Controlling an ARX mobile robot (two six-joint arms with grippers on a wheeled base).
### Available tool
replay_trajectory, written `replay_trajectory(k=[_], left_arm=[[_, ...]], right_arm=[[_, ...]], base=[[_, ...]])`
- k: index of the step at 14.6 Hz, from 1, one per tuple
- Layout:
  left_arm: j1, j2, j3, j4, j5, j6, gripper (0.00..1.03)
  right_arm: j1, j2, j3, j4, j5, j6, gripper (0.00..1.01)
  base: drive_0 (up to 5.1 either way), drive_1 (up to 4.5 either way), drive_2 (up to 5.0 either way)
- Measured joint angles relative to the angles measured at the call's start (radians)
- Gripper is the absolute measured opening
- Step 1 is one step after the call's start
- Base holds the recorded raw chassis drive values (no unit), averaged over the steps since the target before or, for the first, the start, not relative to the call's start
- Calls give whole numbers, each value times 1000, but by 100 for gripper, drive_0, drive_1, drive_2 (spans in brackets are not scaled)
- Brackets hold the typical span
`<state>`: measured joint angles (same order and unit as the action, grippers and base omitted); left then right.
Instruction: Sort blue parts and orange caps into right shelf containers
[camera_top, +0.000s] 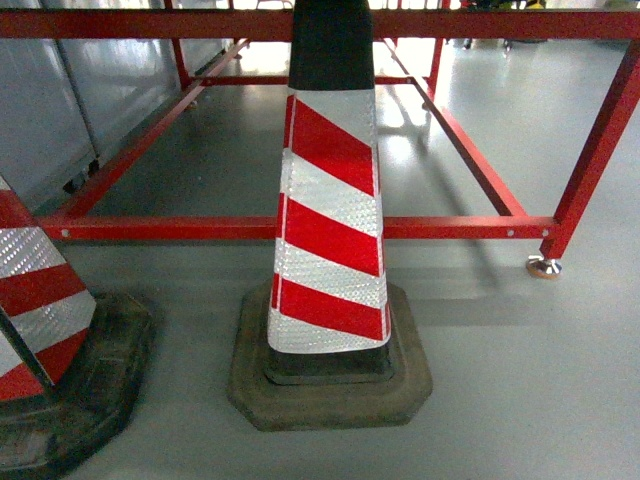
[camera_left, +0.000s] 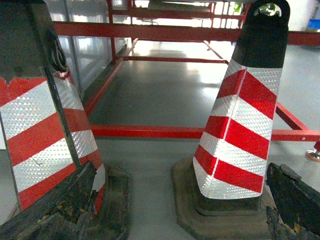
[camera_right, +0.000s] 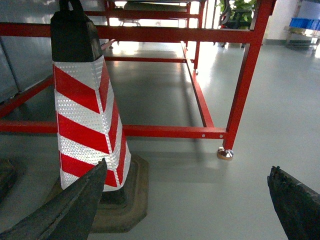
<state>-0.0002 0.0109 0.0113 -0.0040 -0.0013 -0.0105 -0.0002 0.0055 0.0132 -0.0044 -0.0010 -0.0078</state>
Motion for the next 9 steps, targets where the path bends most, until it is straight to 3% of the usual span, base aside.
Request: replay_trajectory(k=[9], left_arm=[[0,0,0,0,0,0,98]], right_arm=[[0,0,0,0,0,0,98]], base=[[0,0,0]])
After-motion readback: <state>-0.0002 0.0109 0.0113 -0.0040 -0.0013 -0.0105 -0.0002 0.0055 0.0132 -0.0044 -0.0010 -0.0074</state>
